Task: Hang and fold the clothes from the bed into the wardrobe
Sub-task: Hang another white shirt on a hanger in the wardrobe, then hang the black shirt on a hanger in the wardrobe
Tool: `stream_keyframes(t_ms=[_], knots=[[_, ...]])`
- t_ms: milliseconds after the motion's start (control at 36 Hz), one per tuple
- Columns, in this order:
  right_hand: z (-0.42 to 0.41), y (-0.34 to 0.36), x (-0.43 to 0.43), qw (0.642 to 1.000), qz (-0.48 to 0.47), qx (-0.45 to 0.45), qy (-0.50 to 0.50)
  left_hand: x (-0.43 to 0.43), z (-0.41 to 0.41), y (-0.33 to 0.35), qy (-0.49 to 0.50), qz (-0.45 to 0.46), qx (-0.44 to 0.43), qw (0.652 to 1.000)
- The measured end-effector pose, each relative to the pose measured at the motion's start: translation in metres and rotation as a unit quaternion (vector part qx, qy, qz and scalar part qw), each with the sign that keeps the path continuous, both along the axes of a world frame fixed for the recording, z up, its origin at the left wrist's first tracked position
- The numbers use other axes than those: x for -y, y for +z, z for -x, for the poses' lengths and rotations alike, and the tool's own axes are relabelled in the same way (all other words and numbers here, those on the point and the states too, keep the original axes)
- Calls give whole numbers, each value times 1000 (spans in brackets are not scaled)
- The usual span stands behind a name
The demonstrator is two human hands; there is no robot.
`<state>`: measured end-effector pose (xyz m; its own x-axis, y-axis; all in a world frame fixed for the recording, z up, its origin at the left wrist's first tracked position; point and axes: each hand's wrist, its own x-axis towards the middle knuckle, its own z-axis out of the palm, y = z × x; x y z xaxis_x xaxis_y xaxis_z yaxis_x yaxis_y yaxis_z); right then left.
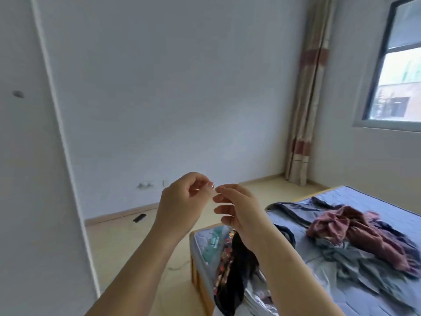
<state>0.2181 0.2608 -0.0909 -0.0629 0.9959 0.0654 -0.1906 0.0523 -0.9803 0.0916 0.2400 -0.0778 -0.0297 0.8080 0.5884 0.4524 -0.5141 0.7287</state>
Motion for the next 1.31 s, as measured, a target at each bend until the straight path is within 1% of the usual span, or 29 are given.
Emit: stream_keyframes(t_ms=[111,250,417,556,722,833,1056,1306], knots=[[-59,-15,-19,996,30,-11,-82,-45,-55,-17,-62,35,-22,997],[-117,-39,-38,982,70,-24,-171,-101,-117,-44,-120,79,-65,988],[-174,-71,-66,955,118,-32,-272,-158,-177,-80,-181,128,-107,969],[-200,-99,-94,929,167,-37,-327,-201,-210,-108,-232,180,-139,946],[-222,-139,-111,905,217,-55,-362,-234,-242,-142,-281,233,-160,917],[-240,-167,-120,891,258,-60,-368,-250,-262,-169,-292,268,-174,901],[-275,-233,-142,869,351,-73,-342,-278,-286,-235,-245,345,-204,882],[-287,-298,-186,847,432,-63,-303,-324,-280,-303,-190,421,-234,856]])
